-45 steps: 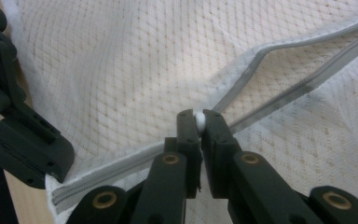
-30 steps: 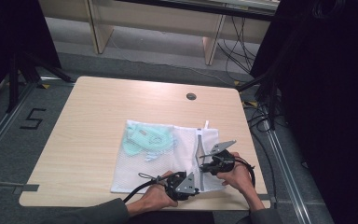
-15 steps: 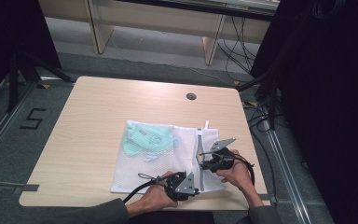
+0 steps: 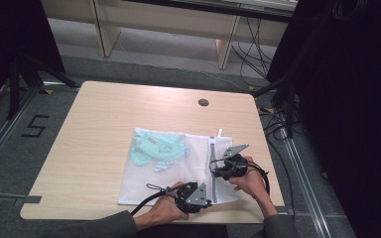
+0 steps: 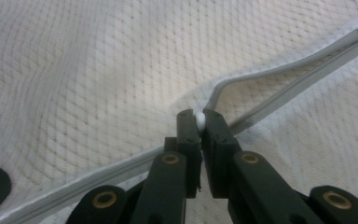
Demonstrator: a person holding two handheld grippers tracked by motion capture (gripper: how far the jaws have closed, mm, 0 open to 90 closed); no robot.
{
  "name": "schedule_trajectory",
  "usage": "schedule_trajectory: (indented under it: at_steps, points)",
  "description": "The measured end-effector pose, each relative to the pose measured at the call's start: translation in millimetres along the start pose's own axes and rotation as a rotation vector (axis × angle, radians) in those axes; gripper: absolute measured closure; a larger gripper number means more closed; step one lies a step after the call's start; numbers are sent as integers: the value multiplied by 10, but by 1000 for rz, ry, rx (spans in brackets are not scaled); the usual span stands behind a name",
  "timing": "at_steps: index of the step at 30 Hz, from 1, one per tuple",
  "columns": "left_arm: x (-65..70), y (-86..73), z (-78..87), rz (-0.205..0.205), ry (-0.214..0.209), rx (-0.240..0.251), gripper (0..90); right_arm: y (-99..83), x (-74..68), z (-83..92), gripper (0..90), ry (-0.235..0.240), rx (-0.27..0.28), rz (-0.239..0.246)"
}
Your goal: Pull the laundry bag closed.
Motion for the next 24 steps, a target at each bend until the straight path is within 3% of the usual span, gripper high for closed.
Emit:
schedule_trajectory:
  at_steps: [3,10,11,14,15,18,19,22,24]
  points:
    - [0,0,0,2,-2,-1,886,4,41,14,867,1,-15,10]
    - [-1,-2,-4,5,2,2,886,48,74,-18,866,-4,7,11]
    - [4,-4,1,4,-4,-1,886,46,65,-23,867,-5,-1,-5]
    - [4,-2,-1,2,3,3,886,51,95,-17,867,-7,-17,11]
    - [6,-4,-1,3,0,1,886,70,97,-41,867,-9,14,8]
    - [8,1,2,7,-1,2,886,76,120,-29,867,-17,4,6]
    - [9,0,0,7,1,4,886,57,100,-12,867,-11,-31,-15]
    - [10,2,7,4,2,3,886,88,116,-60,867,-16,14,-10]
    - [12,6,9,5,4,5,886,87,155,-36,867,-24,-17,23]
Point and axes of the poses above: each handheld gripper's, and its own axes: z roughly backward along the jaws, y roughly out of its top, x roughly to its right, the point moved 7 cm from there along -z, roughly forward along the jaws, and after that the axes turned 2 degrees about y, right-handed, at the moved point
